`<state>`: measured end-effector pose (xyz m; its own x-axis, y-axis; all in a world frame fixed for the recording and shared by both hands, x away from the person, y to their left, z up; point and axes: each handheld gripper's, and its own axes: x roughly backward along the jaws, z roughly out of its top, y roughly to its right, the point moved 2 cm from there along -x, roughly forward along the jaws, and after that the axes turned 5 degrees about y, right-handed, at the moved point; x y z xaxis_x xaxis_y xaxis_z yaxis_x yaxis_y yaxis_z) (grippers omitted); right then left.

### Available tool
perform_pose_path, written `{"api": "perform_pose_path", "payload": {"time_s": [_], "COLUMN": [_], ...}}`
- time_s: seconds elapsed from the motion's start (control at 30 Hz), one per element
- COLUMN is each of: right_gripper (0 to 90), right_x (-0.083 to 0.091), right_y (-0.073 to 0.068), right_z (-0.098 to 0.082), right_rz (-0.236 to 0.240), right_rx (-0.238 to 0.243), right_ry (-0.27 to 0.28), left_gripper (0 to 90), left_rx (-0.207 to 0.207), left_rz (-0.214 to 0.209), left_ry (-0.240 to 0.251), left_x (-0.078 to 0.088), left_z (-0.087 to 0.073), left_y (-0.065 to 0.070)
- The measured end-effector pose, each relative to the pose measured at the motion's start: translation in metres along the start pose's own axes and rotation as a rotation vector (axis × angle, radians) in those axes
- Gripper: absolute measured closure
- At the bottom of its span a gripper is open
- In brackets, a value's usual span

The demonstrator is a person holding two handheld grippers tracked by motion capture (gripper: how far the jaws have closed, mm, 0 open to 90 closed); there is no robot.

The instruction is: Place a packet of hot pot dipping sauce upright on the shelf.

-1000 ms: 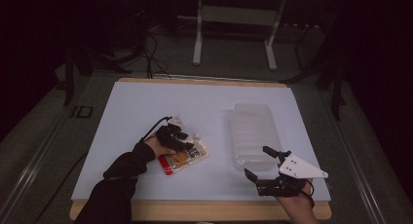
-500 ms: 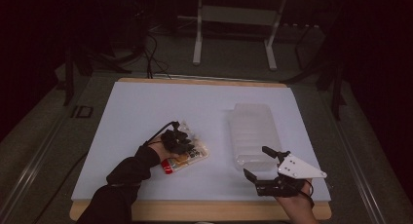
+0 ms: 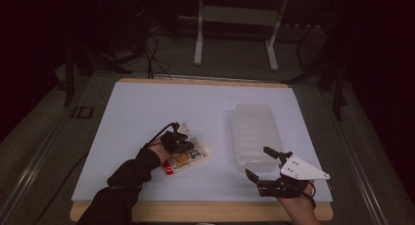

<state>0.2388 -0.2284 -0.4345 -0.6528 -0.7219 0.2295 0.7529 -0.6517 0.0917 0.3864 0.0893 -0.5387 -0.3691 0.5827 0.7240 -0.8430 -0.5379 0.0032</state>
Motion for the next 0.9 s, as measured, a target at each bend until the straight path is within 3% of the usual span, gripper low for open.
{"api": "perform_pose_path", "payload": {"time_s": [0.17, 0.43, 0.57, 0.9], "right_gripper": [11.8, 10.9, 10.9, 10.9], "right_x": [0.001, 0.001, 0.002, 0.002], "right_y": [0.001, 0.002, 0.002, 0.003], "right_z": [0.0, 0.0, 0.0, 0.0], "right_rz": [0.004, 0.017, 0.024, 0.017], "right_rx": [-0.003, -0.003, -0.01, -0.01], "right_ry": [0.003, 0.002, 0.008, 0.012], "left_gripper": [90.0, 90.0, 90.0, 90.0], "left_rx": [0.031, 0.036, 0.022, 0.047], "left_rz": [-0.034, -0.069, -0.071, -0.077], "left_ry": [0.025, 0.072, 0.082, 0.132], "left_x": [0.002, 0.021, 0.029, 0.052], "left_z": [-0.002, 0.005, 0.007, 0.011], "left_y": [-0.005, -0.011, -0.013, -0.014]}}
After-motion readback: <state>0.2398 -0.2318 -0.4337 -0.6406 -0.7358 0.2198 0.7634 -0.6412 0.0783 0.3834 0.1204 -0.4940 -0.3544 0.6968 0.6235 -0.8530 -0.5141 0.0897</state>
